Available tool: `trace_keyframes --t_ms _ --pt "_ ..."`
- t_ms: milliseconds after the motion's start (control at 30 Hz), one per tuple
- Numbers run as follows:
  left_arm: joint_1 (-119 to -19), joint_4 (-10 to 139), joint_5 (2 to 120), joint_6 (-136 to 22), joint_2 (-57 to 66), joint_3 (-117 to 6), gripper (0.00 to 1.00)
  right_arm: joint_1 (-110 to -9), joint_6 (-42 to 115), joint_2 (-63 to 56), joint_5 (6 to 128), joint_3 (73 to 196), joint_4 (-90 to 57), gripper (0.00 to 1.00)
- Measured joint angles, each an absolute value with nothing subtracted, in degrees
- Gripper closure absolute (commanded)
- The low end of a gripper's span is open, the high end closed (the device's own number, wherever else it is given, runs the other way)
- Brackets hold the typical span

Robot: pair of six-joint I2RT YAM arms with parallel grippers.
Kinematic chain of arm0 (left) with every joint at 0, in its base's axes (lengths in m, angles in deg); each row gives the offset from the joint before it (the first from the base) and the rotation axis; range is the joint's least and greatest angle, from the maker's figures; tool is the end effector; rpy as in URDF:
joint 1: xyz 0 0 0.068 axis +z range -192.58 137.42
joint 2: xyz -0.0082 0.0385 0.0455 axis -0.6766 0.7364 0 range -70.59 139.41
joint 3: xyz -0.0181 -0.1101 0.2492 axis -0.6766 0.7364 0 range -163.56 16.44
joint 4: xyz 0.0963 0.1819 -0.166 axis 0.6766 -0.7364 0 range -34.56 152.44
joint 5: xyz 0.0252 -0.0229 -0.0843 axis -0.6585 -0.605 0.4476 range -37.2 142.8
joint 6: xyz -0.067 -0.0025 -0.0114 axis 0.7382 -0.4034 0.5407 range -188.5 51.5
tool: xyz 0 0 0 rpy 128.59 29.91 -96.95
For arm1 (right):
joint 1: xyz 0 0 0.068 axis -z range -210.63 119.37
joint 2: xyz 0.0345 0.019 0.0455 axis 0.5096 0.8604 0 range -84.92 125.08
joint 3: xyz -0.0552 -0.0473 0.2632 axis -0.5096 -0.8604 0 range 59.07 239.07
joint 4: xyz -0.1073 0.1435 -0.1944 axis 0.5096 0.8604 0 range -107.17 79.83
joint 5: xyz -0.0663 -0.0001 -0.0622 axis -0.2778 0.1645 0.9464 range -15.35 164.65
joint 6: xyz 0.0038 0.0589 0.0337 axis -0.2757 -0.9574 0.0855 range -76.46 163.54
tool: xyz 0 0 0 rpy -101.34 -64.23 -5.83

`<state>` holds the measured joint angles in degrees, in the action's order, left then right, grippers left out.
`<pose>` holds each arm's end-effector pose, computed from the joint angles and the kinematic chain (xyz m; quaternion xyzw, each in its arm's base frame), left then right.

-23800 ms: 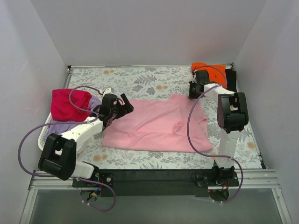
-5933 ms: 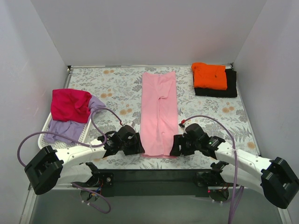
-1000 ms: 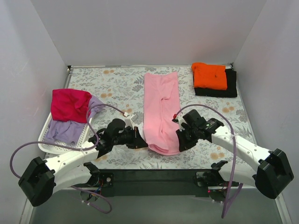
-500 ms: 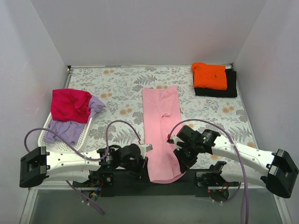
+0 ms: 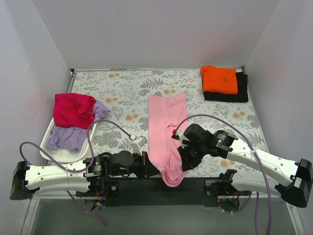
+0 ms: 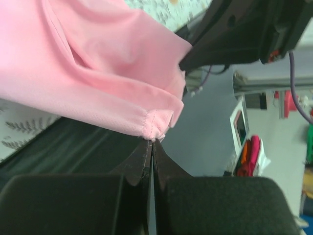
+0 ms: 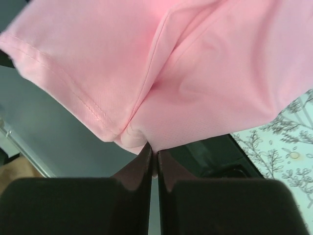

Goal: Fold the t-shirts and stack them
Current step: Fold the tshirt

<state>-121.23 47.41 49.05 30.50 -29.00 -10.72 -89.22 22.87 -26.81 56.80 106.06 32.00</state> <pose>0.0407 -0.1851 0.2219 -0.1687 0.8467 -0.5031 0.0385 0.0888 0.1775 0.2394 -0.3478 0.8902 0.2770 0.0994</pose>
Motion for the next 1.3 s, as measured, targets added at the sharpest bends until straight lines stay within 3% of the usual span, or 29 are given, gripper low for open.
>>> trace_keyframes --t_ms 200,333,500,833,1300 --pt "-120.0 46.6 40.4 29.6 -29.7 -11.0 1.0 -88.0 22.9 -24.6 64.3 111.6 31.5 0.99" --pt "-112.7 49.3 39.3 26.8 -29.8 -10.0 1.0 -84.0 23.9 -23.8 68.4 111.9 29.3 0.99" --pt "-100.1 55.5 43.0 21.3 -26.1 -8.4 1.0 -77.8 25.7 -21.0 70.8 111.8 24.0 0.99" --pt "-84.2 71.2 53.9 12.8 -8.0 -8.4 1.0 -69.8 28.2 -9.1 72.4 111.7 9.6 0.99" --pt "-77.5 85.4 63.6 7.7 9.3 -11.4 1.0 -63.2 31.2 -1.4 75.6 111.7 4.6 0.99"
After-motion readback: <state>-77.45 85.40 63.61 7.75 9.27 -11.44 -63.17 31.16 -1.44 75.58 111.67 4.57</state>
